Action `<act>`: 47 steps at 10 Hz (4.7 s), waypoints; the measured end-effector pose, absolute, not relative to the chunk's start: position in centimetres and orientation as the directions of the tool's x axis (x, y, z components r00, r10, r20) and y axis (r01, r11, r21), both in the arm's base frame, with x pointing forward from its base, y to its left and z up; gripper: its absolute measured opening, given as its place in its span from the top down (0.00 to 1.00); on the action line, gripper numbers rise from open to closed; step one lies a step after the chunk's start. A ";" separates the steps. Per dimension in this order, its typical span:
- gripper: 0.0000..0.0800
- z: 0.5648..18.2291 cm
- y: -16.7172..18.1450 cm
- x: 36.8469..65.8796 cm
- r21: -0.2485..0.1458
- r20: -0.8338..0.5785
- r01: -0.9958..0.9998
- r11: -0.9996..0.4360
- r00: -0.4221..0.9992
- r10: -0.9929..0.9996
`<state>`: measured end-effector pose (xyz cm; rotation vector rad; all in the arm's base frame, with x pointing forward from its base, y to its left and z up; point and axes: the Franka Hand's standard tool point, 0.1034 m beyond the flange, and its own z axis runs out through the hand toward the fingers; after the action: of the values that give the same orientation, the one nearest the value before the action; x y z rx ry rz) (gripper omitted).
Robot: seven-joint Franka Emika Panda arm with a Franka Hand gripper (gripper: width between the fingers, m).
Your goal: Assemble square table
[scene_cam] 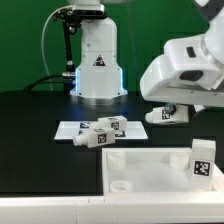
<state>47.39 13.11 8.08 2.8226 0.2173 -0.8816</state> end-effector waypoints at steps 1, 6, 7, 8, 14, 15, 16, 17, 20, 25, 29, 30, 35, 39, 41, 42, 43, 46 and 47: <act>0.60 8.1 13.3 48.2 0.112 -0.505 0.183 -0.977 0.857 0.103; 0.60 12.8 11.8 56.1 -0.051 -0.055 0.027 -0.998 0.998 0.030; 0.60 12.4 11.8 55.6 -0.051 -0.036 0.029 -0.998 0.999 0.031; 0.60 12.5 11.8 56.4 -0.053 0.049 0.030 -0.998 0.998 0.028; 0.60 16.3 2.8 60.1 -0.117 0.287 0.055 -0.992 0.958 0.019; 0.60 16.3 2.3 60.3 -0.081 0.351 0.055 -0.995 0.936 0.023; 0.60 16.2 1.7 60.2 -0.045 0.410 0.051 -0.998 0.911 0.028; 0.60 15.6 1.8 59.8 -0.064 0.371 0.054 -0.996 0.928 0.026; 0.60 16.0 -0.4 64.2 -0.240 0.252 0.032 -0.970 0.967 -0.030; 0.60 13.9 0.5 63.1 -0.315 0.185 -0.044 -0.948 0.977 -0.108; 0.60 12.7 -0.7 62.9 -0.351 0.159 -0.049 -0.935 0.981 -0.112; 0.60 12.7 -0.5 63.0 -0.353 0.163 -0.049 -0.934 0.980 -0.113; 0.60 12.0 -1.1 64.4 -0.317 0.213 -0.081 -0.945 0.965 -0.154; 0.60 10.7 -0.4 64.3 -0.320 0.191 -0.119 -0.940 0.964 -0.187; 0.60 10.2 -0.2 64.3 -0.315 0.193 -0.129 -0.940 0.961 -0.197; 0.60 10.0 -0.3 64.4 -0.312 0.194 -0.132 -0.941 0.961 -0.199; 0.60 9.8 -0.3 64.3 -0.311 0.192 -0.133 -0.941 0.961 -0.200; 0.60 9.4 -1.1 63.9 -0.287 0.217 -0.129 -0.949 0.956 -0.196; 0.60 9.4 -1.3 63.8 -0.276 0.233 -0.130 -0.952 0.952 -0.198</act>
Offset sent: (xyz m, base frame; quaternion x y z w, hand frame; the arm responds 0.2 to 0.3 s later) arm 0.0711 -0.0188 0.0561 0.1345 0.2081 0.0802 0.9655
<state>63.77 -1.25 9.37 3.3605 -0.2871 0.4457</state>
